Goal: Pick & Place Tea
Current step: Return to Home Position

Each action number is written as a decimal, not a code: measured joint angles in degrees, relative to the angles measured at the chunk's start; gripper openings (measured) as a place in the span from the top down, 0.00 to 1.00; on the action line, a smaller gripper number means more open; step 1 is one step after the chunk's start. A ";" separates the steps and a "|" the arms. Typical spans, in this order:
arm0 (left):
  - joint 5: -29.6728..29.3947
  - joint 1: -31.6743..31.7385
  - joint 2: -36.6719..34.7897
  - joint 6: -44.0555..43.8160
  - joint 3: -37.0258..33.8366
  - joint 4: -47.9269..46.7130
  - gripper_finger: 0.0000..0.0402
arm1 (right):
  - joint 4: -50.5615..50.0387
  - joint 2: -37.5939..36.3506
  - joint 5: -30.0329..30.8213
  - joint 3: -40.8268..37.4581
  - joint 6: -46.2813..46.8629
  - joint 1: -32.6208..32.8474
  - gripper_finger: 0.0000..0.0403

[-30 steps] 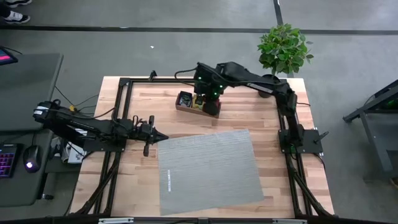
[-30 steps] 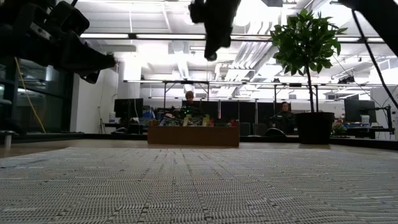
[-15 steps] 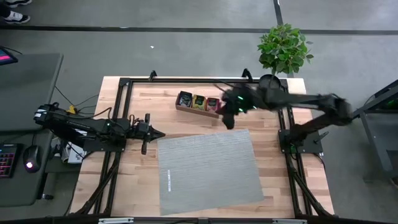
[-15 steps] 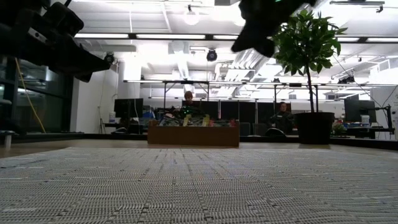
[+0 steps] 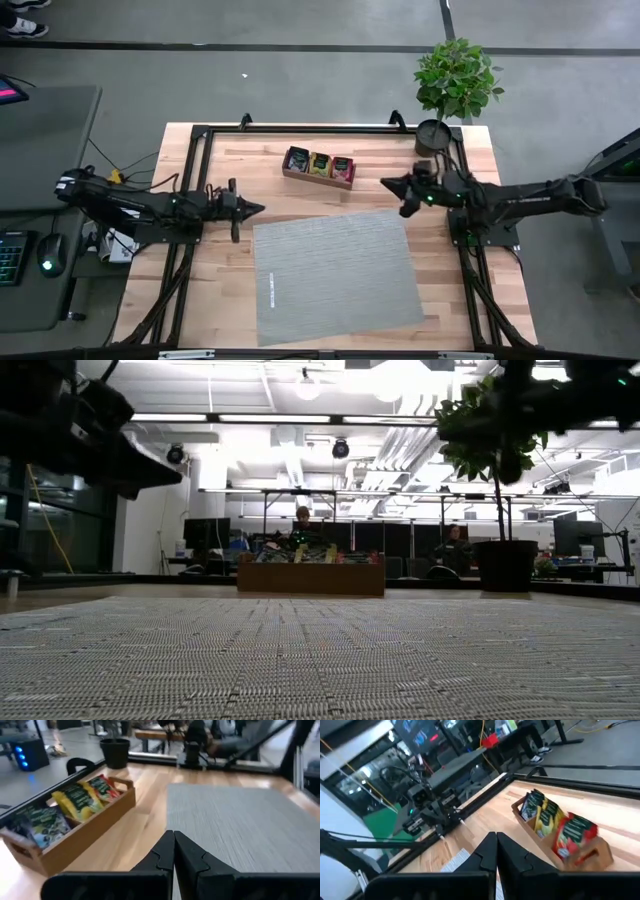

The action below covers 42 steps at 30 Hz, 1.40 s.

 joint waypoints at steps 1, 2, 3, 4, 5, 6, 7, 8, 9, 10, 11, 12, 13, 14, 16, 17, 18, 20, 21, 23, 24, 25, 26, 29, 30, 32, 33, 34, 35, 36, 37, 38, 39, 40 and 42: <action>-0.23 0.42 -0.39 -0.90 -1.38 2.23 1.00 | 0.65 -1.78 0.89 -1.81 0.43 0.36 1.00; -0.25 1.18 -0.79 -2.24 -2.80 3.84 1.00 | 0.81 -3.53 1.64 -3.36 0.80 0.67 1.00; -0.17 2.05 -1.03 -3.14 -3.12 5.22 1.00 | 0.88 -5.14 2.45 -4.66 1.14 0.94 1.00; -0.22 2.97 -1.66 -3.75 -2.88 3.91 1.00 | 1.16 -6.65 2.93 -5.81 1.27 1.10 1.00; -0.11 3.87 -2.02 -3.81 -2.92 2.91 1.00 | 1.28 -8.13 3.33 -6.92 1.30 1.18 1.00; 0.28 4.98 -2.35 -3.59 -2.93 3.60 1.00 | 1.64 -9.62 3.59 -7.89 1.22 1.18 1.00; 0.82 6.11 -2.61 -3.01 -2.93 3.06 1.00 | 1.97 -11.02 3.81 -8.81 1.03 1.16 1.00; 1.31 7.31 -3.07 -2.54 -2.95 3.22 1.00 | 2.66 -12.26 4.11 -9.83 0.73 1.17 1.00; 1.63 8.65 -3.68 -2.46 -2.95 3.81 1.00 | 3.66 -13.80 4.49 -10.91 0.30 1.14 1.00; 2.11 9.97 -4.29 -2.45 -2.97 4.02 1.00 | 4.15 -15.44 4.84 -12.03 0.12 1.14 1.00; 2.76 11.33 -5.03 -2.33 -2.97 4.02 1.00 | 4.53 -16.95 5.23 -13.02 0.07 1.15 1.00; 3.67 12.59 -5.77 -2.03 -2.99 3.98 1.00 | 5.16 -18.50 5.40 -13.89 0.02 1.14 1.00; 4.97 13.78 -6.46 -1.84 -2.99 3.96 1.00 | 5.74 -20.13 5.36 -14.90 0.00 1.14 1.00; 6.15 14.99 -7.11 -1.59 -3.01 3.97 1.00 | 5.69 -21.64 5.37 -15.89 0.00 1.14 1.00; 8.50 17.10 -8.61 -0.96 -3.03 3.75 1.00 | 5.73 -24.40 5.37 -17.26 -0.37 1.14 1.00; 9.23 18.09 -9.33 -0.71 -3.04 3.36 1.00 | 5.87 -25.66 5.33 -17.94 -0.70 1.14 1.00; 9.83 19.04 -9.92 -0.58 -3.06 2.97 1.00 | 5.90 -26.99 5.38 -18.72 -1.06 1.14 1.00; 10.17 20.74 -11.06 -0.55 -3.10 1.57 1.00 | 3.41 -29.10 5.86 -18.96 -1.39 1.14 1.00; 10.19 21.46 -11.58 -0.55 -3.12 0.97 1.00 | 1.77 -30.13 6.22 -18.96 -1.55 1.14 1.00; 10.31 22.68 -12.56 -0.15 -3.14 0.08 1.00 | 0.62 -31.67 6.82 -18.96 -2.52 1.14 1.00; 10.72 23.19 -13.05 0.58 -3.14 -0.22 1.00 | 0.01 -32.40 7.02 -18.96 -3.34 1.14 1.00; 11.58 23.67 -13.39 1.33 -3.17 -0.51 1.00 | -0.34 -32.93 7.09 -18.96 -4.12 1.14 1.00; 12.30 24.08 -13.69 1.98 -3.19 -0.93 1.00 | -0.97 -33.41 7.13 -18.96 -4.79 1.14 1.00; 15.62 25.11 -14.20 4.10 -3.19 -1.70 1.00 | -4.10 -34.23 7.07 -18.96 -5.22 1.14 1.00; 16.35 25.12 -14.28 5.12 -3.21 -1.86 1.00 | -5.37 -34.23 6.90 -18.96 -5.15 1.14 1.00; 16.53 25.01 -14.32 8.23 -3.23 -2.49 1.00 | -8.05 -34.17 5.30 -18.96 -5.65 1.14 1.00; 16.55 24.97 -14.30 10.64 -3.23 -3.34 1.00 | -9.33 -34.15 3.92 -18.96 -6.75 1.14 1.00; 16.61 24.96 -14.27 13.02 -3.23 -4.60 1.00 | -10.52 -34.15 2.29 -18.96 -8.05 1.14 1.00; 16.61 24.96 -14.24 14.77 -3.23 -6.06 1.00 | -11.45 -34.15 0.71 -18.96 -9.38 1.14 1.00; 16.60 24.96 -14.21 15.59 -3.23 -7.03 1.00 | -12.20 -34.15 -0.56 -18.96 -10.40 1.14 1.00; 16.61 24.96 -14.21 15.51 -3.23 -7.76 1.00 | -12.64 -34.13 -1.29 -18.96 -10.83 1.18 1.00; 16.62 24.96 -14.22 14.69 -3.23 -8.44 1.00 | -13.00 -34.13 -1.65 -18.96 -10.86 1.17 1.00; 16.64 24.96 -14.24 13.85 -3.23 -8.82 1.00 | -13.10 -34.13 -1.73 -18.96 -10.94 1.15 1.00; 16.62 24.96 -14.26 13.20 -3.25 -8.94 1.00 | -13.08 -34.13 -1.92 -18.96 -10.99 1.14 1.00; 16.58 24.96 -14.24 12.97 -3.25 -8.89 1.00 | -13.06 -34.13 -2.28 -18.96 -11.00 1.14 0.99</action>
